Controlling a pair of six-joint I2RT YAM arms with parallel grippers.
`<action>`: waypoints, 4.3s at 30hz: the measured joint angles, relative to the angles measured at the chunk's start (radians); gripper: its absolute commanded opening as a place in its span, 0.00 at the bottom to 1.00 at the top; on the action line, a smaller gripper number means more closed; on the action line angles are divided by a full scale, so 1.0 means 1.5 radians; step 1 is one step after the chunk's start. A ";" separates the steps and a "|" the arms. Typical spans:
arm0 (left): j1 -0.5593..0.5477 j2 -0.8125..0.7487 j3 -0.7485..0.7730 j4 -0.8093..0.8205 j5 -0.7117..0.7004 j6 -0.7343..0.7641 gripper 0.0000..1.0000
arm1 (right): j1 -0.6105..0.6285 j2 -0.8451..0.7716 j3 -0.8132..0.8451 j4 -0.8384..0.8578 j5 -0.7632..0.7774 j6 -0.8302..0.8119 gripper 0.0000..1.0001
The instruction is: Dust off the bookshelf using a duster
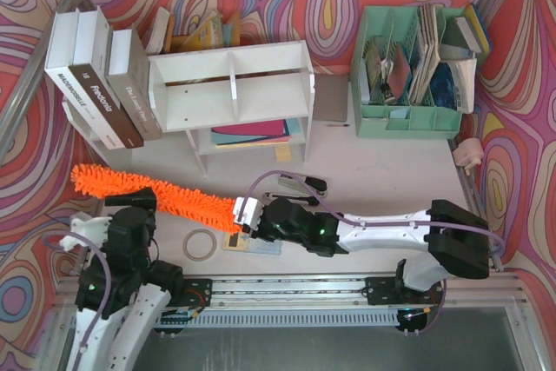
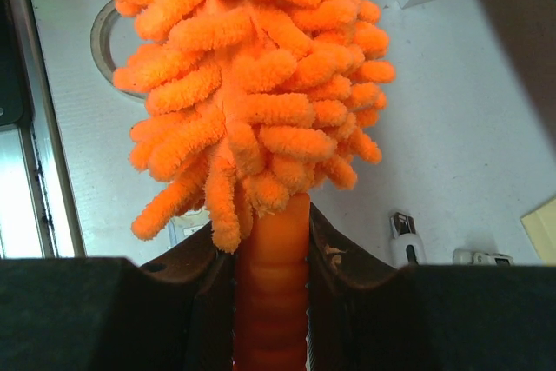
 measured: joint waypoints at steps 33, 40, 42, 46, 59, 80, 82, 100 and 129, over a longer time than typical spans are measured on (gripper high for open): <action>-0.002 -0.070 0.301 0.104 -0.254 0.653 0.98 | -0.004 -0.124 0.076 -0.153 0.068 -0.157 0.00; -0.005 -0.103 0.220 0.133 -0.222 0.681 0.98 | -0.026 -0.124 0.156 -0.155 0.089 -0.219 0.00; -0.005 -0.117 0.200 0.140 -0.202 0.687 0.98 | -0.034 -0.124 0.170 -0.156 0.091 -0.232 0.00; -0.005 -0.138 0.174 0.146 -0.164 0.693 0.99 | -0.047 -0.124 0.185 -0.157 0.094 -0.246 0.00; -0.005 -0.139 0.139 0.159 -0.098 0.705 0.98 | -0.089 -0.093 0.181 -0.159 0.053 -0.239 0.00; -0.005 -0.138 0.138 0.158 -0.123 0.705 0.99 | -0.122 -0.088 0.214 -0.205 -0.020 -0.234 0.00; -0.005 -0.136 0.138 0.158 -0.123 0.705 0.99 | -0.123 -0.104 0.214 -0.214 -0.020 -0.234 0.00; -0.005 -0.117 0.138 0.158 -0.125 0.705 0.98 | -0.127 -0.184 0.203 -0.233 -0.030 -0.232 0.00; -0.005 -0.101 0.138 0.158 -0.125 0.705 0.98 | -0.127 -0.187 0.173 -0.232 -0.036 -0.202 0.00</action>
